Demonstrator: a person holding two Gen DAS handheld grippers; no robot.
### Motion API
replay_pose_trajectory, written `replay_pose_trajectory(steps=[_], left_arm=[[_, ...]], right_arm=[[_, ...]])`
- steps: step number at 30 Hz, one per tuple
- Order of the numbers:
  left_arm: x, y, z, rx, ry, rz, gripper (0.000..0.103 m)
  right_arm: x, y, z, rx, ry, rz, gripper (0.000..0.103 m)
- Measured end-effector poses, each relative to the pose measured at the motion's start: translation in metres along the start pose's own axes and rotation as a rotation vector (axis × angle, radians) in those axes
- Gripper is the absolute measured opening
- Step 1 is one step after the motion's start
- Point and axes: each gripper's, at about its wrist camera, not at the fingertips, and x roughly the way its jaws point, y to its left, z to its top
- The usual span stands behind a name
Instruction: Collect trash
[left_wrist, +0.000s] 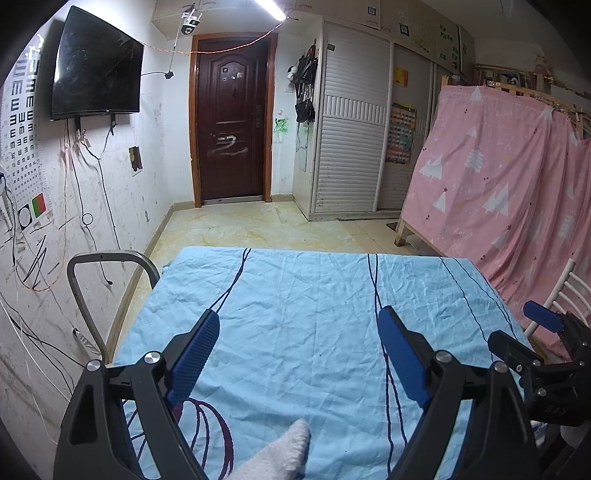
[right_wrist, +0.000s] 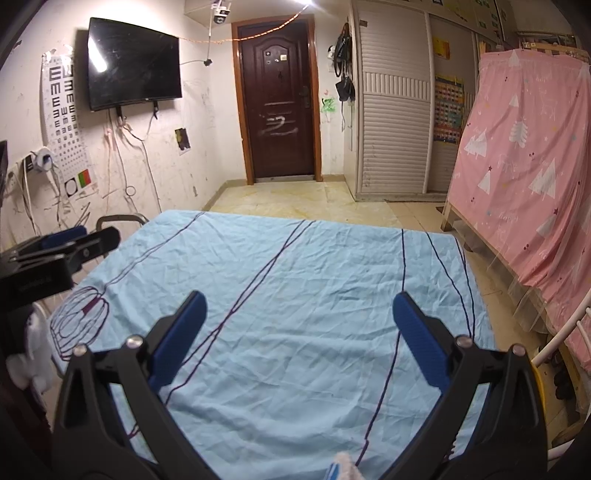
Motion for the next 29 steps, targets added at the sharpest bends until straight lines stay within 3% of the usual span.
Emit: replay_pose_trajectory(steps=[29], left_arm=[[0.0025, -0.0052, -0.0031, 0.013, 0.004, -0.012, 0.079]], right_arm=[[-0.0005, -0.0026, 0.0004, 0.001, -0.001, -0.003, 0.097]])
